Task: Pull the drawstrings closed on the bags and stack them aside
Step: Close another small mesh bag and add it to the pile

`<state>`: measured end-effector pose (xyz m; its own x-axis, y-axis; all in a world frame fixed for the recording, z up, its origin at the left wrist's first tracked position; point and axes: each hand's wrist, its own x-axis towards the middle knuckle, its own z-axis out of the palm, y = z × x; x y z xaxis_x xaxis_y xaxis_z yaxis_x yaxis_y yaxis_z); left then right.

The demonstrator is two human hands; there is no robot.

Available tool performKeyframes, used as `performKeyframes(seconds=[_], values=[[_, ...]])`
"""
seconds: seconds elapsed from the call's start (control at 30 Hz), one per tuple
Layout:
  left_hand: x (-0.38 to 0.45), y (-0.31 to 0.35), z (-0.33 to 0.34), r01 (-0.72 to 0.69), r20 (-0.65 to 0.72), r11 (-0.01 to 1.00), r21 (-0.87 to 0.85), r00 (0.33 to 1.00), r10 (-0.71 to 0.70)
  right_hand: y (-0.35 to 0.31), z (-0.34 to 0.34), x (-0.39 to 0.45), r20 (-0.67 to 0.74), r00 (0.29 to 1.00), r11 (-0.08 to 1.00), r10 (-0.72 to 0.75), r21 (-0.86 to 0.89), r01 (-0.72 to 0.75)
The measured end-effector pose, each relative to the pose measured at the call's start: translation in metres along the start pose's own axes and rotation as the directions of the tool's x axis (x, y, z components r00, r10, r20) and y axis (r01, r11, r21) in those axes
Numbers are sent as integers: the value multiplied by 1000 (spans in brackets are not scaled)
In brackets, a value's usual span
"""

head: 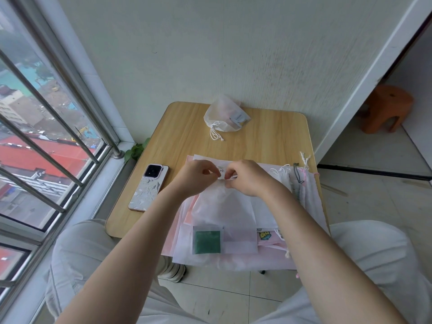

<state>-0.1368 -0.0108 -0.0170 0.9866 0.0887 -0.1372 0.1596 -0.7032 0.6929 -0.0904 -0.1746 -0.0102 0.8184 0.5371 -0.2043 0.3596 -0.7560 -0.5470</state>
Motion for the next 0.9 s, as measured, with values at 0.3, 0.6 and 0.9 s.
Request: performKeyframes(seconds=[0.3,0.6,0.9], values=[[-4,9,-12,160,154,952,-261,980,-123,0,6,1,3,1000,1000,-5,3,5],[-10,-1,4,144,140,800,-583,987,-75,3,10,-2,13,999,975,51,217,-53],[-8,5,7,156,27,902,-403,987,-159,5,-8,-4,76,996,750,37,657,-78]])
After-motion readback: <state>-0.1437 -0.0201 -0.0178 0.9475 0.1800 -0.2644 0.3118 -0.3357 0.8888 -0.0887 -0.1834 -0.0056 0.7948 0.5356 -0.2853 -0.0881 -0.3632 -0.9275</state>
